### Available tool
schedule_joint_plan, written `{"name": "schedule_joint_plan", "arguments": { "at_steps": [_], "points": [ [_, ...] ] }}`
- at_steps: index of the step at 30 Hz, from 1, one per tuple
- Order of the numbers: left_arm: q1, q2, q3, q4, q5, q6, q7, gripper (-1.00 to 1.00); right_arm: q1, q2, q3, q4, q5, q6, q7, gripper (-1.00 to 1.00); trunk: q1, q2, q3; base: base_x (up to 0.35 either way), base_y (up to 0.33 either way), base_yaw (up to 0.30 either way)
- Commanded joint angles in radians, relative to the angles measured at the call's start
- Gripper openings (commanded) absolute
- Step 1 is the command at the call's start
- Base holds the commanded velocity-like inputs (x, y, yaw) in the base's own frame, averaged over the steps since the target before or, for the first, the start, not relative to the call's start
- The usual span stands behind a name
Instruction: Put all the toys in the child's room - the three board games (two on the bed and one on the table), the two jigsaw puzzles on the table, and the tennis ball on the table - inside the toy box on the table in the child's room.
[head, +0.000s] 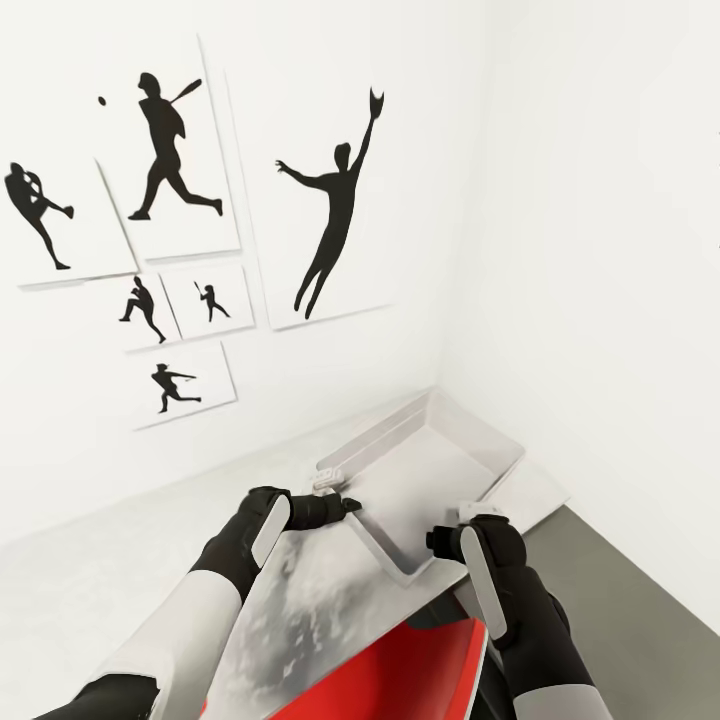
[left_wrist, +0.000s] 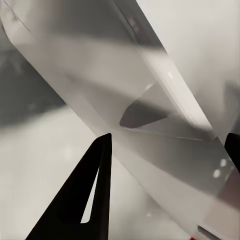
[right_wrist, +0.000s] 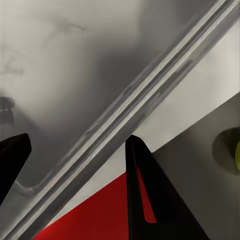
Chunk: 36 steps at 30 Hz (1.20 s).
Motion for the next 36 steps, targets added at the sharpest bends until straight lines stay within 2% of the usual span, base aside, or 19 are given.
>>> {"name": "schedule_joint_plan", "arguments": {
  "at_steps": [1, 12, 20, 30, 36],
  "points": [
    [0.000, -0.001, -0.004, 0.000, 0.026, 0.020, 0.001, -1.00, -0.002, 0.001, 0.000, -0.002, -0.054, -0.006, -0.006, -1.00, 0.001, -0.002, -0.001, 0.000, 0.000, 0.000],
    [0.000, -0.001, -0.004, 0.000, 0.026, 0.021, 0.000, -1.00, -0.001, 0.001, 0.000, -0.003, -0.054, -0.006, -0.006, -1.00, 0.001, -0.002, 0.005, -0.006, 0.000, 0.000],
    [0.000, -0.001, -0.004, 0.000, 0.026, 0.021, -0.002, -1.00, -0.001, 0.001, 0.000, -0.002, -0.054, -0.007, -0.006, -1.00, 0.001, -0.002, 0.015, -0.146, 0.000, 0.000],
    [0.000, -0.001, -0.004, 0.000, 0.026, 0.021, -0.003, -1.00, -0.001, 0.001, 0.000, -0.003, -0.054, -0.009, -0.006, -1.00, 0.001, -0.002, 0.017, -0.026, 0.019, 0.000],
    [0.000, -0.001, -0.004, 0.000, 0.026, 0.021, -0.003, -1.00, 0.000, 0.001, 0.001, -0.002, -0.054, -0.045, -0.005, -1.00, 0.001, -0.002, 0.017, -0.001, 0.048, 0.000]
  ]
}}
